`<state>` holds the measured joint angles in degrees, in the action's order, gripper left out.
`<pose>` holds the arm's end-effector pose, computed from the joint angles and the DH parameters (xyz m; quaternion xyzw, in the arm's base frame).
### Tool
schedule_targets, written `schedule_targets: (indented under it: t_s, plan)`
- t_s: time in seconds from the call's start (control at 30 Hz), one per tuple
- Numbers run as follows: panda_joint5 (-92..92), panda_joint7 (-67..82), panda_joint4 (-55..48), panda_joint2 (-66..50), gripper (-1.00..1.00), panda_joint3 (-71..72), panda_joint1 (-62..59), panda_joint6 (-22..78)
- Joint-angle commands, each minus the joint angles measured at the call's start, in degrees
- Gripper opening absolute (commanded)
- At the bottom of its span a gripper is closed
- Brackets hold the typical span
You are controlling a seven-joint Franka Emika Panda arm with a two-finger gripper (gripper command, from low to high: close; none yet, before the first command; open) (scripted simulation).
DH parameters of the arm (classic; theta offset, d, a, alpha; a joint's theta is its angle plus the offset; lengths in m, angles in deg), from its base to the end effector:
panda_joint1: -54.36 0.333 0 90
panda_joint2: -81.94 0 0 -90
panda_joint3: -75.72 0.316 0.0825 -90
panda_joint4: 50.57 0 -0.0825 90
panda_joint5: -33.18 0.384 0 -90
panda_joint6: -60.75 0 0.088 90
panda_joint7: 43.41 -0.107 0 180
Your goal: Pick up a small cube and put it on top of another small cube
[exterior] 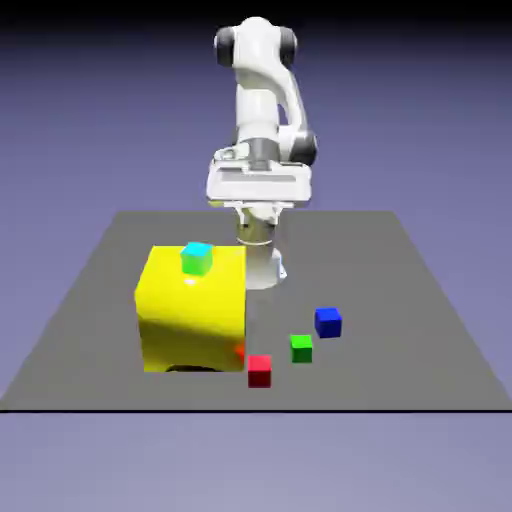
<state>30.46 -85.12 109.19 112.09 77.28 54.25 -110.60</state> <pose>0.3977 0.0135 0.4450 -0.8844 0.3014 -0.3378 0.1135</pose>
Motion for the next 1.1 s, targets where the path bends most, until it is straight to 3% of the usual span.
schedule_targets:
  t_s: [0.0,0.93,1.07]
  plan:
    - [-2.3,0.6,-1.0,-2.1,0.00,1.3,-0.7,2.2]
    - [-65.2,18.0,-29.7,-60.2,0.00,37.4,-19.1,63.7]
    - [-72.7,14.5,-30.7,-66.4,0.00,32.4,-19.5,60.9]
